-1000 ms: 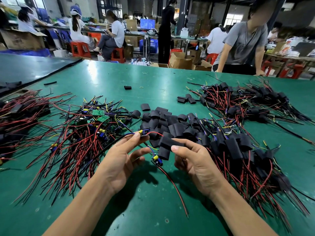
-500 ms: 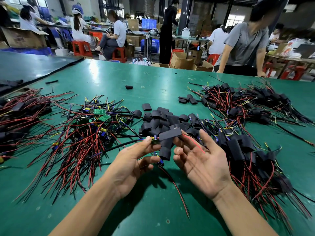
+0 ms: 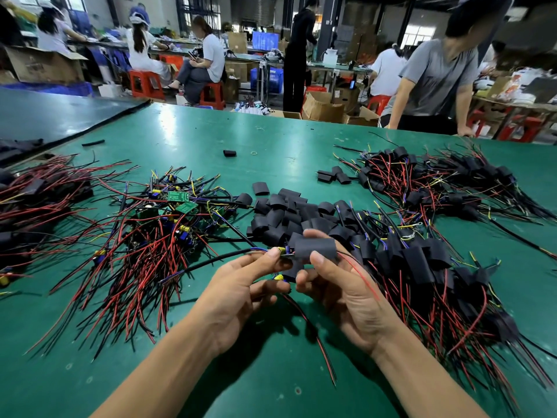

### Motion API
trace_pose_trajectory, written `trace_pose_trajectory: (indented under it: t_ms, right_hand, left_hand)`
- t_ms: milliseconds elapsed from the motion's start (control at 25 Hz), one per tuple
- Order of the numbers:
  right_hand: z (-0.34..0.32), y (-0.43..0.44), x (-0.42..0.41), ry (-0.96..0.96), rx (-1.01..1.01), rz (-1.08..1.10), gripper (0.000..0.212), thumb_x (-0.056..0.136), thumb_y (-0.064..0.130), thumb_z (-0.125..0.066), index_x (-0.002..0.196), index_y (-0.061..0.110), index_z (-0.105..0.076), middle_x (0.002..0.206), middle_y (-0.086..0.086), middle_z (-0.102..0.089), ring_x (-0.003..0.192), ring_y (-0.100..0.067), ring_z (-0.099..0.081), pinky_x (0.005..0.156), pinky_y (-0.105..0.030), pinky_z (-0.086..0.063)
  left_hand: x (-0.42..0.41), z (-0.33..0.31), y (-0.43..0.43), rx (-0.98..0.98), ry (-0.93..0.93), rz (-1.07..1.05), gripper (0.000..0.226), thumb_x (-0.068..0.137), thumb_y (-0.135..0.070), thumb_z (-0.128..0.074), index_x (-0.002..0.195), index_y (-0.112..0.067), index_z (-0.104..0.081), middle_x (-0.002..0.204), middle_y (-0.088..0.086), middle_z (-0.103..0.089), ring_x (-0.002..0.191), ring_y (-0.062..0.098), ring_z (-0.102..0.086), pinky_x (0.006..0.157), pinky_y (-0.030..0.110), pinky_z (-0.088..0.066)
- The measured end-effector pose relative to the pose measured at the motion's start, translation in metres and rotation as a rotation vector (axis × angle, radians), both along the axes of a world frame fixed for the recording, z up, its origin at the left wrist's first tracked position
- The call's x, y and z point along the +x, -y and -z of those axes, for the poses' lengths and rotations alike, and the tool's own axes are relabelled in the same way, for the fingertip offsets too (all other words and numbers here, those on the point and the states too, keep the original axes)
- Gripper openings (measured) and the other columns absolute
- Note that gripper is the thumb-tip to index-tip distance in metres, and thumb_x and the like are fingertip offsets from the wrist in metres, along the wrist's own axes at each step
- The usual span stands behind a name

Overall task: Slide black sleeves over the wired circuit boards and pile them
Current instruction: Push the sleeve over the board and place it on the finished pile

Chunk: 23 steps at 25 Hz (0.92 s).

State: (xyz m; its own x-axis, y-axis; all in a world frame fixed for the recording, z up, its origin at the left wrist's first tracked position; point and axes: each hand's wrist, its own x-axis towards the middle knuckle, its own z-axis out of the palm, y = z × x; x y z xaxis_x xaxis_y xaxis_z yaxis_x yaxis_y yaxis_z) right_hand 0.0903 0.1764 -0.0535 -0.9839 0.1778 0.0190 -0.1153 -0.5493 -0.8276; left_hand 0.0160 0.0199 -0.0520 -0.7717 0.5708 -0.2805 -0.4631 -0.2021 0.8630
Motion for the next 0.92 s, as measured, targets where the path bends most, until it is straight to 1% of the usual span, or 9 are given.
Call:
trace_pose_trajectory:
  t_ms: [80, 120, 240, 360, 480, 600, 680, 840, 920]
  right_hand:
    - [-0.0002, -0.0037, 0.0, -0.011, 0.049, 0.029, 0.051, 0.075, 0.017, -0.08, 0.125, 0.017, -0.067, 0.084, -0.012, -0.061, 0.065, -0.02, -0.063, 0.068, -0.03, -0.057]
    - [-0.0002, -0.0045, -0.0001, -0.015, 0.068, 0.031, 0.05, 0.076, 0.018, -0.08, 0.124, 0.015, -0.067, 0.082, -0.012, -0.06, 0.065, -0.02, -0.063, 0.067, -0.03, -0.057]
    - [0.0011, -0.0029, -0.0003, -0.012, 0.093, 0.043, 0.041, 0.08, 0.025, -0.079, 0.116, 0.009, -0.07, 0.089, -0.013, -0.064, 0.067, -0.021, -0.064, 0.069, -0.031, -0.057]
    - [0.0019, -0.0006, -0.0032, 0.024, 0.079, 0.115, 0.05, 0.072, 0.035, -0.078, 0.111, 0.006, -0.069, 0.085, -0.011, -0.066, 0.064, -0.02, -0.062, 0.065, -0.03, -0.057]
    - [0.0017, -0.0024, -0.0044, 0.055, 0.046, 0.155, 0.051, 0.067, 0.033, -0.077, 0.108, 0.004, -0.069, 0.081, -0.012, -0.067, 0.06, -0.019, -0.061, 0.061, -0.027, -0.056]
    - [0.0047, -0.0034, -0.0038, 0.054, 0.083, 0.129, 0.04, 0.071, 0.028, -0.075, 0.103, 0.005, -0.074, 0.085, -0.013, -0.07, 0.062, -0.018, -0.062, 0.063, -0.027, -0.056]
    - [0.006, -0.0038, -0.0033, 0.039, 0.111, 0.106, 0.035, 0.073, 0.023, -0.075, 0.104, 0.006, -0.075, 0.089, -0.013, -0.073, 0.064, -0.018, -0.063, 0.065, -0.028, -0.057]
    - [0.0075, -0.0058, -0.0037, 0.034, 0.168, 0.088, 0.041, 0.072, 0.019, -0.078, 0.11, 0.007, -0.074, 0.096, -0.014, -0.074, 0.066, -0.018, -0.066, 0.068, -0.029, -0.057]
    - [0.0083, -0.006, -0.0044, 0.026, 0.172, 0.095, 0.043, 0.07, 0.018, -0.08, 0.111, 0.007, -0.073, 0.096, -0.013, -0.074, 0.066, -0.017, -0.066, 0.068, -0.028, -0.057]
  left_hand:
    - [0.0004, -0.0005, -0.0002, -0.012, -0.019, 0.009, 0.046, 0.069, -0.039, -0.078, 0.104, -0.011, -0.07, 0.096, 0.004, -0.076, 0.061, 0.013, -0.067, 0.052, 0.019, -0.05]
    - [0.0007, -0.0007, -0.0004, -0.016, -0.029, 0.014, 0.045, 0.068, -0.039, -0.077, 0.102, -0.011, -0.07, 0.095, 0.005, -0.076, 0.06, 0.013, -0.067, 0.051, 0.018, -0.049]
    - [0.0005, -0.0011, -0.0008, -0.008, -0.055, 0.002, 0.044, 0.065, -0.037, -0.079, 0.101, -0.012, -0.07, 0.099, 0.008, -0.077, 0.061, 0.013, -0.068, 0.051, 0.017, -0.048]
    - [0.0013, -0.0005, -0.0008, 0.012, -0.084, -0.008, 0.047, 0.06, -0.037, -0.081, 0.1, -0.014, -0.07, 0.098, 0.008, -0.076, 0.063, 0.014, -0.068, 0.053, 0.019, -0.046]
    - [0.0034, 0.0004, -0.0024, 0.024, -0.122, -0.001, 0.048, 0.063, -0.037, -0.081, 0.102, -0.012, -0.069, 0.101, 0.008, -0.076, 0.062, 0.014, -0.068, 0.052, 0.018, -0.044]
    - [0.0016, 0.0005, -0.0017, 0.042, -0.122, -0.02, 0.041, 0.065, -0.035, -0.08, 0.098, -0.013, -0.07, 0.102, 0.009, -0.076, 0.063, 0.015, -0.068, 0.051, 0.018, -0.043]
    - [0.0, -0.0005, -0.0002, 0.048, -0.113, -0.042, 0.039, 0.066, -0.034, -0.08, 0.097, -0.013, -0.069, 0.099, 0.008, -0.076, 0.061, 0.015, -0.068, 0.051, 0.018, -0.044]
    - [-0.001, -0.0027, 0.0001, 0.051, -0.101, -0.077, 0.052, 0.057, -0.036, -0.082, 0.1, -0.011, -0.068, 0.095, 0.007, -0.075, 0.057, 0.014, -0.067, 0.049, 0.018, -0.042]
    - [-0.001, -0.0031, 0.0, 0.05, -0.09, -0.079, 0.06, 0.055, -0.037, -0.081, 0.106, -0.009, -0.067, 0.097, 0.007, -0.074, 0.057, 0.013, -0.066, 0.049, 0.018, -0.042]
